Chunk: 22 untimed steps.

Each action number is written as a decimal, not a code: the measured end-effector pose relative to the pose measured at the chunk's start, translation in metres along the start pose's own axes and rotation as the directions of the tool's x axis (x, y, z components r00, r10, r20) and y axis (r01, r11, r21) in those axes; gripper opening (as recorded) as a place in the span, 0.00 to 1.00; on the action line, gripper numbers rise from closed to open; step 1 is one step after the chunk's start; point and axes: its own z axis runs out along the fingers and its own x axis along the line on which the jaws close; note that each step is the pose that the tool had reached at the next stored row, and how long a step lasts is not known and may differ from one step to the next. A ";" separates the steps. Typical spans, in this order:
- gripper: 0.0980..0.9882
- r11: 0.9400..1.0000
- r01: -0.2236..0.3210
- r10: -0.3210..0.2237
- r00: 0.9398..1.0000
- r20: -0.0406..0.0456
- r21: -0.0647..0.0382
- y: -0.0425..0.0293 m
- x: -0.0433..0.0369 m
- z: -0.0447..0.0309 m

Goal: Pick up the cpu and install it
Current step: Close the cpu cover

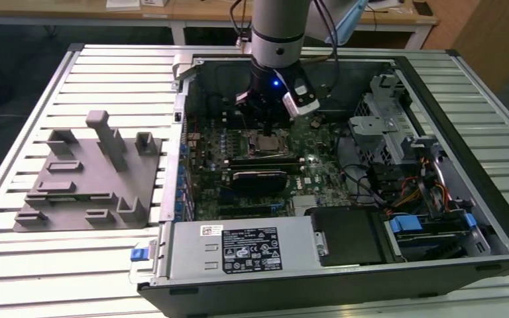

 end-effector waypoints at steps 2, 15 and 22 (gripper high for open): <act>0.01 1.000 0.000 0.000 1.000 0.000 0.000 -0.0012 0.0000 0.0008; 0.01 1.000 0.000 0.000 1.000 0.000 0.000 -0.0037 0.0119 0.0069; 0.01 1.000 0.006 -0.006 1.000 0.000 0.000 -0.0050 0.0161 0.0119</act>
